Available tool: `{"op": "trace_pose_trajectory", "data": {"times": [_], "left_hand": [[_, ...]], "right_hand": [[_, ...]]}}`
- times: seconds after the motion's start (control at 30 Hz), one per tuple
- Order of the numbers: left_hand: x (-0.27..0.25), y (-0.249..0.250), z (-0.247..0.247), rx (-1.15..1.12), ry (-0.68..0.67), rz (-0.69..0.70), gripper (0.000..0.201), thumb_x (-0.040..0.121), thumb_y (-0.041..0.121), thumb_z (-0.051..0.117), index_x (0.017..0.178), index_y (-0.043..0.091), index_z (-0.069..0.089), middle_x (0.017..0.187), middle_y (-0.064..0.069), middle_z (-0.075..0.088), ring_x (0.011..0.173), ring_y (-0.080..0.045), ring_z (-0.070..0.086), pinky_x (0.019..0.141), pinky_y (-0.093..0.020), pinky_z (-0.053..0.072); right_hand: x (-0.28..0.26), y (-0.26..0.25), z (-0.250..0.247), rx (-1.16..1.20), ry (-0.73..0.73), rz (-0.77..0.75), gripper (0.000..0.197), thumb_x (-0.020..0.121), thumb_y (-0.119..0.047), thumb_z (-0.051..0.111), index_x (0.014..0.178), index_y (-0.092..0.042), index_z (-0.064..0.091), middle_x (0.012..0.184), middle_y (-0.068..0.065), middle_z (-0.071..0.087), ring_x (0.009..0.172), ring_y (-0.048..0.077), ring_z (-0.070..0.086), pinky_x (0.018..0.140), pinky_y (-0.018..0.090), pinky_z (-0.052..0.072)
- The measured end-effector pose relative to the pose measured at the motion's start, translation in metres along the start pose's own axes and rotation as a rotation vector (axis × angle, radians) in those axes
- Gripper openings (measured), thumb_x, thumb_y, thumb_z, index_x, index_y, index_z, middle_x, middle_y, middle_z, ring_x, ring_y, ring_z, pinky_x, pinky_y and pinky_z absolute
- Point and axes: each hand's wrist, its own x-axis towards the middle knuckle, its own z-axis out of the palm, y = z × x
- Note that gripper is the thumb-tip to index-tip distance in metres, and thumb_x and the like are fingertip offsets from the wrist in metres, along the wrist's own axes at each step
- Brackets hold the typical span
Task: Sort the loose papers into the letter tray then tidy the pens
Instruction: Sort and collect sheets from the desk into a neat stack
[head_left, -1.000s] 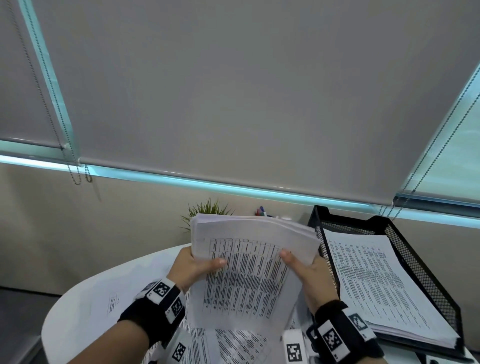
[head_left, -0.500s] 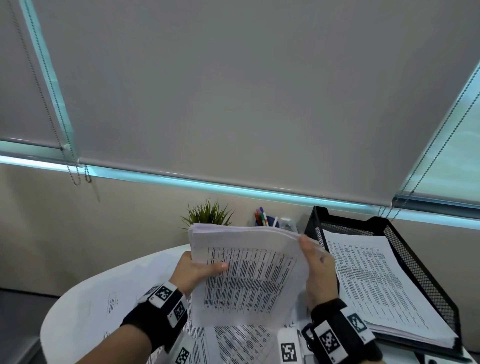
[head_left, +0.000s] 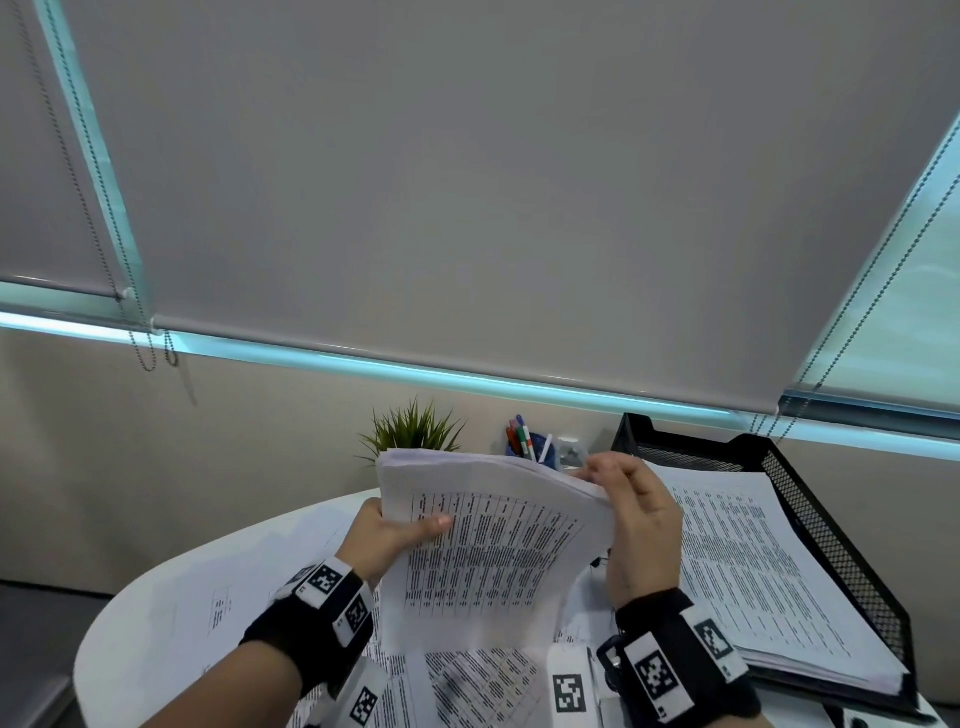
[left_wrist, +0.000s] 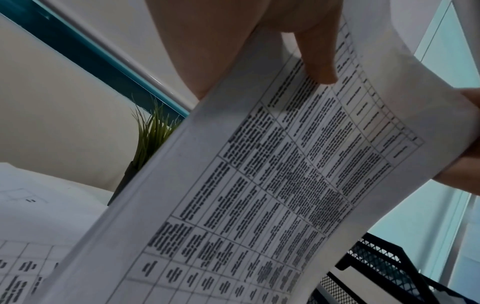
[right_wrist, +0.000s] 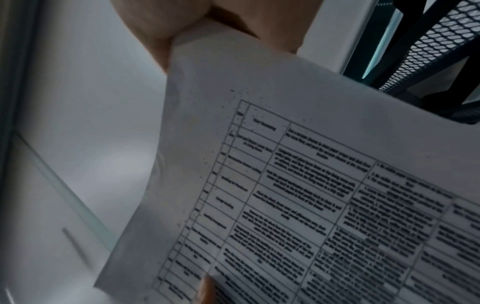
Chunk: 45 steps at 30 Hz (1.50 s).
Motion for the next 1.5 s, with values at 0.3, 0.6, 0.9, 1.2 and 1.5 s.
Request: {"op": "trace_pose_trajectory", "data": {"times": [0.3, 0.6, 0.9, 1.2, 1.5], "left_hand": [[-0.002, 0.002, -0.003, 0.046, -0.010, 0.030, 0.077, 0.033, 0.057, 0.086, 0.096, 0.014, 0.070, 0.094, -0.008, 0.074, 0.092, -0.026, 0.070, 0.086, -0.047, 0.053], [-0.006, 0.006, 0.001, -0.065, 0.020, 0.039, 0.074, 0.033, 0.044, 0.089, 0.094, 0.008, 0.070, 0.094, -0.012, 0.074, 0.092, -0.028, 0.070, 0.083, -0.044, 0.054], [-0.016, -0.005, 0.003, -0.019, 0.025, 0.031, 0.085, 0.023, 0.048, 0.090, 0.097, 0.011, 0.067, 0.092, -0.010, 0.074, 0.090, -0.025, 0.070, 0.077, -0.042, 0.056], [-0.023, -0.001, -0.001, -0.030, 0.046, 0.023, 0.069, 0.033, 0.038, 0.085, 0.094, 0.008, 0.069, 0.089, -0.010, 0.074, 0.086, -0.028, 0.071, 0.076, -0.043, 0.057], [-0.025, -0.004, -0.004, -0.004, 0.030, -0.004, 0.054, 0.045, 0.026, 0.084, 0.094, 0.009, 0.067, 0.089, -0.010, 0.074, 0.086, -0.028, 0.070, 0.079, -0.046, 0.056]], "right_hand": [[0.000, 0.014, -0.017, -0.025, -0.110, -0.016, 0.080, 0.048, -0.078, 0.070, 0.091, -0.010, 0.070, 0.083, -0.002, 0.073, 0.074, 0.008, 0.066, 0.063, 0.016, 0.051], [-0.018, 0.047, -0.023, -0.031, -0.211, 0.375, 0.035, 0.055, -0.029, 0.089, 0.086, -0.037, 0.073, 0.100, 0.007, 0.074, 0.099, 0.024, 0.068, 0.098, 0.055, 0.045], [-0.022, 0.051, -0.018, 0.003, -0.167, 0.370, 0.087, 0.036, -0.051, 0.091, 0.110, -0.013, 0.066, 0.103, 0.012, 0.072, 0.103, 0.029, 0.067, 0.096, 0.053, 0.048], [-0.025, 0.035, -0.009, 0.101, -0.145, 0.255, 0.052, 0.040, -0.050, 0.089, 0.086, -0.030, 0.075, 0.092, 0.011, 0.074, 0.093, 0.031, 0.069, 0.087, 0.053, 0.053], [-0.018, 0.017, 0.004, 0.046, 0.021, 0.066, 0.049, 0.061, -0.071, 0.067, 0.059, -0.022, 0.069, 0.051, -0.002, 0.058, 0.058, 0.024, 0.052, 0.064, 0.041, 0.040]]}}
